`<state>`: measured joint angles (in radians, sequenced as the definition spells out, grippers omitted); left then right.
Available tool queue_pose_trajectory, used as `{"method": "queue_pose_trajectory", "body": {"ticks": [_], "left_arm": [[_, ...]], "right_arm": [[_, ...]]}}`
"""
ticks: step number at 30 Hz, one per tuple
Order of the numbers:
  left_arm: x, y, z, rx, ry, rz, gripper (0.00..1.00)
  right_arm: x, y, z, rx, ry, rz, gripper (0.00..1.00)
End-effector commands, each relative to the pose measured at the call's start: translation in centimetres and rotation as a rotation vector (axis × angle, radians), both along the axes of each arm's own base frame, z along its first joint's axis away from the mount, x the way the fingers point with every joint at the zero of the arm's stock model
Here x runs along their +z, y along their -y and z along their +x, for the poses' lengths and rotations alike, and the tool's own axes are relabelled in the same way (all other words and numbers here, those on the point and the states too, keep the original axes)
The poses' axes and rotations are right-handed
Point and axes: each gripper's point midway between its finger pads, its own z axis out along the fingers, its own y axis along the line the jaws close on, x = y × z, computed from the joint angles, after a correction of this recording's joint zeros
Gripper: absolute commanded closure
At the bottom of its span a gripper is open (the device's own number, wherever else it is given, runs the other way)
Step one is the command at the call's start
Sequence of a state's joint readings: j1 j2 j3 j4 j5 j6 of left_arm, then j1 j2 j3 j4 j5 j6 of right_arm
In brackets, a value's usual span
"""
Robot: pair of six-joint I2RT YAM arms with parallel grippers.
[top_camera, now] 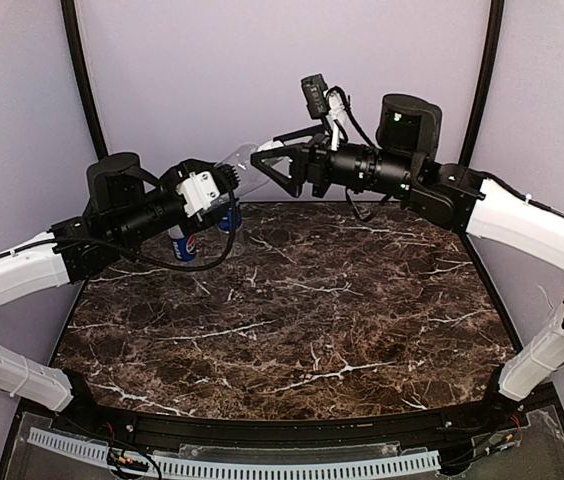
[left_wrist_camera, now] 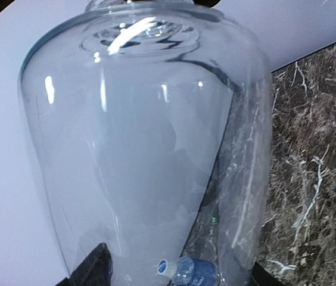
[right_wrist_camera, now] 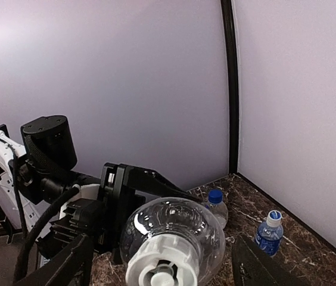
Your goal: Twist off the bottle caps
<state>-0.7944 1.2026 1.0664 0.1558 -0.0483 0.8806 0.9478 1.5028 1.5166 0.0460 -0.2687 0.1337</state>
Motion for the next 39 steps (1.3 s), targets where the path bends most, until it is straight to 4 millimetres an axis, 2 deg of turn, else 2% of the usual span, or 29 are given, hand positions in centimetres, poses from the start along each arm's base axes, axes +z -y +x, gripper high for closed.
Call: {"method": "queue_pose_trajectory", "body": {"ticks": [1, 6, 8, 11, 20, 25, 35, 39], "left_arm": [[2.3, -1.4, 1.6, 0.121, 0.282, 0.149, 0.5], [4.3, -1.7, 2.7, 0.195, 0.425, 0.227, 0.5], [4.5, -1.6, 2.8, 0.203, 0.459, 0.255, 0.5], [4.3, -1.4, 2.8, 0.202, 0.476, 0.283, 0.5], [4.0, -1.3, 2.9, 0.205, 0.471, 0.29, 0.49], [3.8, -1.1, 3.1, 0.205, 0.46, 0.294, 0.49], [3.9, -1.1, 3.3, 0.211, 0.449, 0.286, 0.49], [3.8, -1.2, 3.2, 0.209, 0.446, 0.288, 0.49]], "right_arm": [[1.5, 1.6, 0.0, -0.035, -0.101, 0.029, 0.17], [0.9, 3.6, 1.8, -0.166, -0.231, 0.047, 0.1], [0.4, 4.0, 2.5, -0.189, -0.274, 0.051, 0.02], [-0.2, 4.1, 3.3, -0.196, -0.333, 0.056, 0.01], [-1.0, 2.9, 3.3, -0.128, -0.399, 0.047, 0.23], [-1.2, 2.3, 2.6, -0.068, -0.415, 0.043, 0.27], [-2.6, 1.7, 3.0, -0.071, -0.44, 0.012, 0.36], [-2.8, 1.5, 3.1, -0.072, -0.439, 0.007, 0.56]]}}
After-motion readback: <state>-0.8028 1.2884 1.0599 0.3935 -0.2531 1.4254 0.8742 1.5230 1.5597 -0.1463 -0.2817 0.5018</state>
